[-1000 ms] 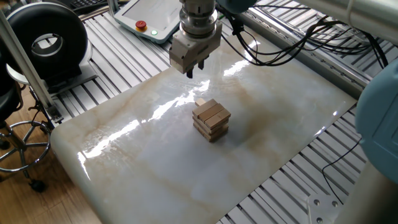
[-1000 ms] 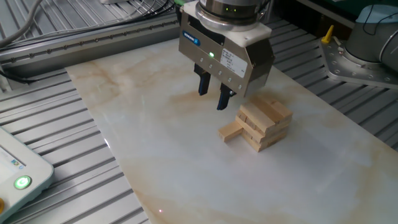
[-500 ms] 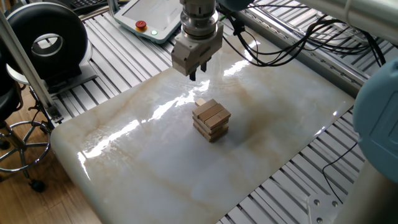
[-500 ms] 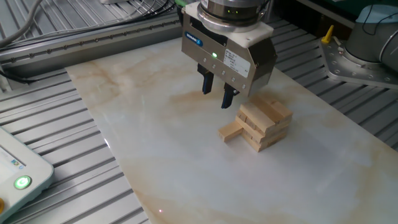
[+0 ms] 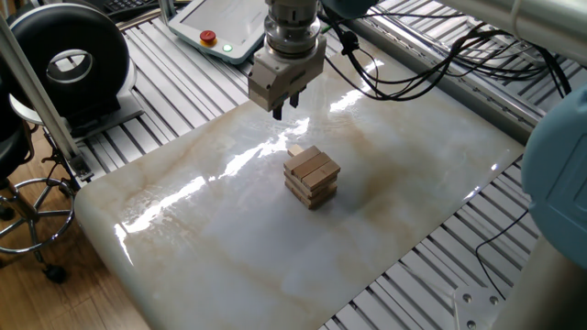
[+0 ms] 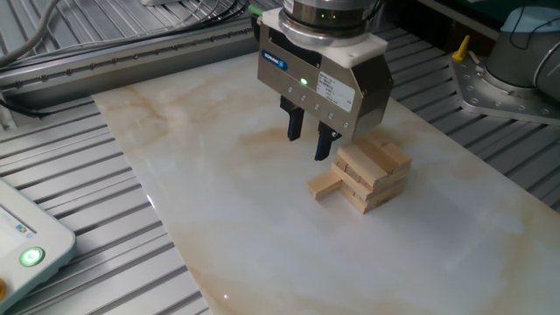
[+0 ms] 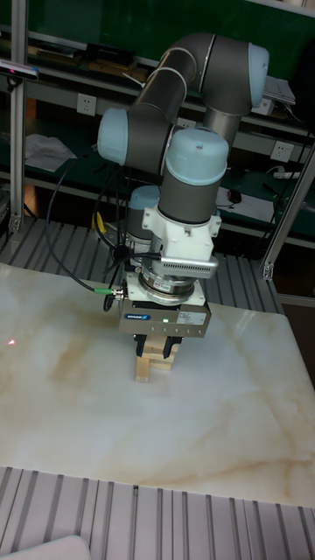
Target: Play Jenga
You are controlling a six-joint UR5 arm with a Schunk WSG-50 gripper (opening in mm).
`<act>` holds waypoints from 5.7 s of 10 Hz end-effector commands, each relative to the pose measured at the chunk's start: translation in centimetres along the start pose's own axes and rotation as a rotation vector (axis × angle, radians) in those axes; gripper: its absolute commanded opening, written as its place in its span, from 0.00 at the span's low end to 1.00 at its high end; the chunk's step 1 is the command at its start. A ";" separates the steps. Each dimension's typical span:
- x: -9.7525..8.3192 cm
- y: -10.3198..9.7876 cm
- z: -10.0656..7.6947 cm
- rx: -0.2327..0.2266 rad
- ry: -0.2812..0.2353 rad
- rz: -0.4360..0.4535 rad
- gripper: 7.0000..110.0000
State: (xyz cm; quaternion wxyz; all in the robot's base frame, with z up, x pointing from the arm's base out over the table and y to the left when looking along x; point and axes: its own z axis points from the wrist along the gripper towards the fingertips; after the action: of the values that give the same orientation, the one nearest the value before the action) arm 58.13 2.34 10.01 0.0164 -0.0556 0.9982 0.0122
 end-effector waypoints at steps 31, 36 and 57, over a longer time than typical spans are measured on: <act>2.5 -0.7 8.7 0.004 0.011 0.062 0.57; 3.3 -0.9 9.5 0.007 -0.005 0.060 0.57; 3.6 -0.3 9.9 0.006 -0.020 0.100 0.36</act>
State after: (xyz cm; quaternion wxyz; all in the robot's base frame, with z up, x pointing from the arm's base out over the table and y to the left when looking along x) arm 54.89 1.82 -0.16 0.0268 -0.0137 0.9995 0.0056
